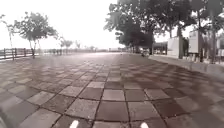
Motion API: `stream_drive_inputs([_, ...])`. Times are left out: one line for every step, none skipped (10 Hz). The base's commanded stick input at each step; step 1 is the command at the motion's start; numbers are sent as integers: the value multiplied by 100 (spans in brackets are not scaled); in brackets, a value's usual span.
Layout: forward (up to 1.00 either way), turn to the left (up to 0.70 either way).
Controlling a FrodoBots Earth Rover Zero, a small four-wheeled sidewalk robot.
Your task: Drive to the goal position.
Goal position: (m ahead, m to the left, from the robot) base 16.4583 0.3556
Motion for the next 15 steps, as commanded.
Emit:
stream_drive_inputs([70,0])
stream_drive_inputs([70,0])
stream_drive_inputs([70,0])
stream_drive_inputs([70,0])
stream_drive_inputs([70,0])
stream_drive_inputs([70,0])
stream_drive_inputs([70,0])
stream_drive_inputs([70,0])
stream_drive_inputs([70,0])
stream_drive_inputs([70,0])
stream_drive_inputs([70,0])
stream_drive_inputs([70,0])
stream_drive_inputs([70,0])
stream_drive_inputs([70,0])
stream_drive_inputs([70,0])
